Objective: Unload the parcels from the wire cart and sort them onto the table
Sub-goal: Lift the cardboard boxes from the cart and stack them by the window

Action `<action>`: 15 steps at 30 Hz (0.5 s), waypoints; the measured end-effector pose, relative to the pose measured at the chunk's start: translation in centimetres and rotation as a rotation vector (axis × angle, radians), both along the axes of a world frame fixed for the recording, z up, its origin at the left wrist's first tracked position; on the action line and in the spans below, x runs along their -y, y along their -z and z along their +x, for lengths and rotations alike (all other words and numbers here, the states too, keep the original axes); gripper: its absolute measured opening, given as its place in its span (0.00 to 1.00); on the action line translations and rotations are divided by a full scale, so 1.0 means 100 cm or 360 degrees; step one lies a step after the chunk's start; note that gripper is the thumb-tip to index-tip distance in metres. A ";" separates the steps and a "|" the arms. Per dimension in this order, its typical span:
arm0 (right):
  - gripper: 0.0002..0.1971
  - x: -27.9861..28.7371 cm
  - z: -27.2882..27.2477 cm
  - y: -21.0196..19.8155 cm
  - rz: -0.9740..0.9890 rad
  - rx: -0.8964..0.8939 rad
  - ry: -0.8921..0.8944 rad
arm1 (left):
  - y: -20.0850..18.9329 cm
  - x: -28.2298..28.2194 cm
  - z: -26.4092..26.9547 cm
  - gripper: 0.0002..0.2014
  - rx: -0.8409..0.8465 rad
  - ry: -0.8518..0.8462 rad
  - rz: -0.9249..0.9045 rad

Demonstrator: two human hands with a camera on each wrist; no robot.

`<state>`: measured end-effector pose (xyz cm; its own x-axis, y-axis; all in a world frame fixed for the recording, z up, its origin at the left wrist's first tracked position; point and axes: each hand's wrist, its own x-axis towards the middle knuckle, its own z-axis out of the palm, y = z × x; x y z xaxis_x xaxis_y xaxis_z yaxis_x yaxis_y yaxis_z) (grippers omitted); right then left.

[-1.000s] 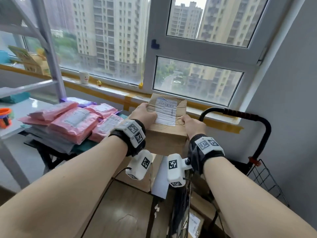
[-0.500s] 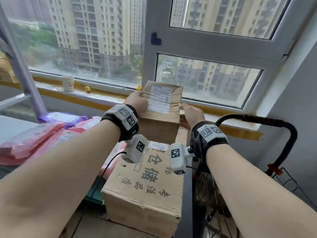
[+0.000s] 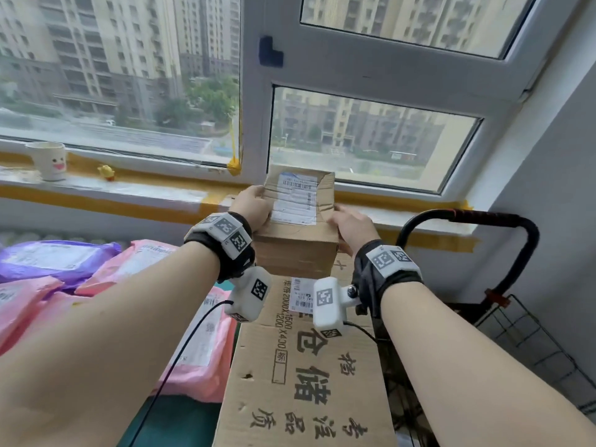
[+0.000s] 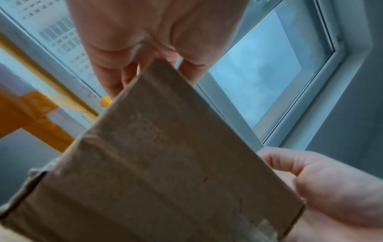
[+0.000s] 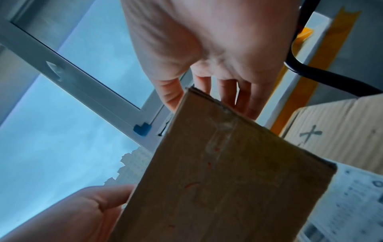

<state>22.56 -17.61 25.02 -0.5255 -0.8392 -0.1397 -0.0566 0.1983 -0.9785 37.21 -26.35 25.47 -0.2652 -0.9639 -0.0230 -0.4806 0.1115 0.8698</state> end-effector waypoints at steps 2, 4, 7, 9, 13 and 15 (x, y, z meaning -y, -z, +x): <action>0.26 0.006 0.001 0.012 0.0024 0.0008 -0.0021 | 0.010 0.007 0.002 0.26 -0.0008 0.0012 0.0060; 0.27 0.008 0.004 0.017 0.0060 0.0033 -0.0030 | 0.018 0.011 0.003 0.27 -0.0026 0.0010 0.0097; 0.28 0.013 0.002 0.027 0.0113 0.0056 -0.0041 | 0.026 0.015 0.006 0.26 -0.0076 0.0027 0.0139; 0.29 0.017 0.001 0.032 0.0160 0.0008 -0.0049 | 0.030 0.015 0.008 0.25 -0.0103 0.0030 0.0168; 0.30 0.022 -0.002 0.037 0.0195 -0.0064 -0.0073 | 0.034 0.014 0.015 0.25 -0.0100 -0.0019 0.0219; 0.30 0.023 -0.004 0.039 0.0189 -0.0060 -0.0053 | 0.037 0.012 0.015 0.22 -0.0109 -0.0010 0.0266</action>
<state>22.16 -19.93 21.08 -0.5045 -0.8349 -0.2201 -0.1011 0.3102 -0.9453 38.67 -27.52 21.77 -0.2655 -0.9499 -0.1651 -0.4196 -0.0404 0.9068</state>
